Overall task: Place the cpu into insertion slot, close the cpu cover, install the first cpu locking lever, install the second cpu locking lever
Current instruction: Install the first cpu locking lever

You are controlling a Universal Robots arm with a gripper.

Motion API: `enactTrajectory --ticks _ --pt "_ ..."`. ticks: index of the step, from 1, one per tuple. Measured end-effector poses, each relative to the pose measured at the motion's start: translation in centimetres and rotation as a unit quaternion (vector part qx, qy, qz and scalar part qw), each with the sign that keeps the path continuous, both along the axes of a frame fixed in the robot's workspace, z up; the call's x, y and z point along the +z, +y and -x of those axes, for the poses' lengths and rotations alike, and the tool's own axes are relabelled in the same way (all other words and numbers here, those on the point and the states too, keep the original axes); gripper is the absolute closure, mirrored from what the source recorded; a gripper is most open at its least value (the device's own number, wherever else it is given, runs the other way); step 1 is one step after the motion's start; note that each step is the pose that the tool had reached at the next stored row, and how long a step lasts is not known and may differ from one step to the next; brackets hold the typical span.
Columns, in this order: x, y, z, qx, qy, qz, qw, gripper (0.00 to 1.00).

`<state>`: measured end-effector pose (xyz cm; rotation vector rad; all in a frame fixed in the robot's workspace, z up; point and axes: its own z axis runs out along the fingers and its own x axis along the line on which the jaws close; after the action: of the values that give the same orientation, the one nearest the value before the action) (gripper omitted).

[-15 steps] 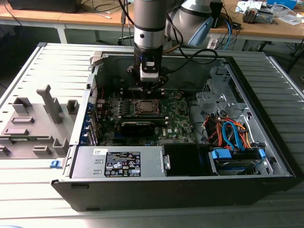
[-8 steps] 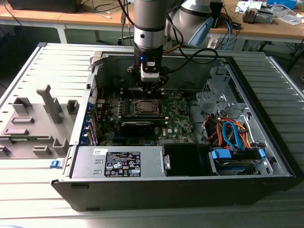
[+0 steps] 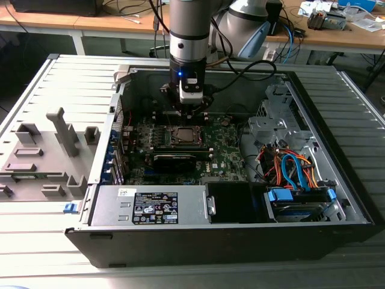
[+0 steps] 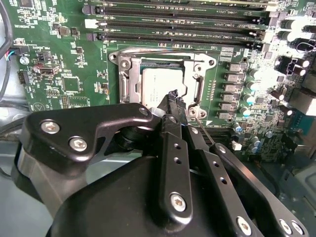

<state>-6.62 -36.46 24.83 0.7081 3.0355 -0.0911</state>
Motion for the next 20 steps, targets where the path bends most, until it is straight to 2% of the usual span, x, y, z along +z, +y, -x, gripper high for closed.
enactTrajectory --ticks 12,13,15,20 --pt "0.00 0.00 0.00 0.018 0.0000 0.0000 0.99984 0.89" --pt "0.00 0.00 0.00 0.026 0.0000 0.0000 0.99967 0.89" --pt "0.00 0.00 0.00 0.045 -0.0001 -0.0033 0.99899 0.89" --pt "0.00 -0.01 0.00 0.049 -0.0001 -0.0033 0.99880 0.89"
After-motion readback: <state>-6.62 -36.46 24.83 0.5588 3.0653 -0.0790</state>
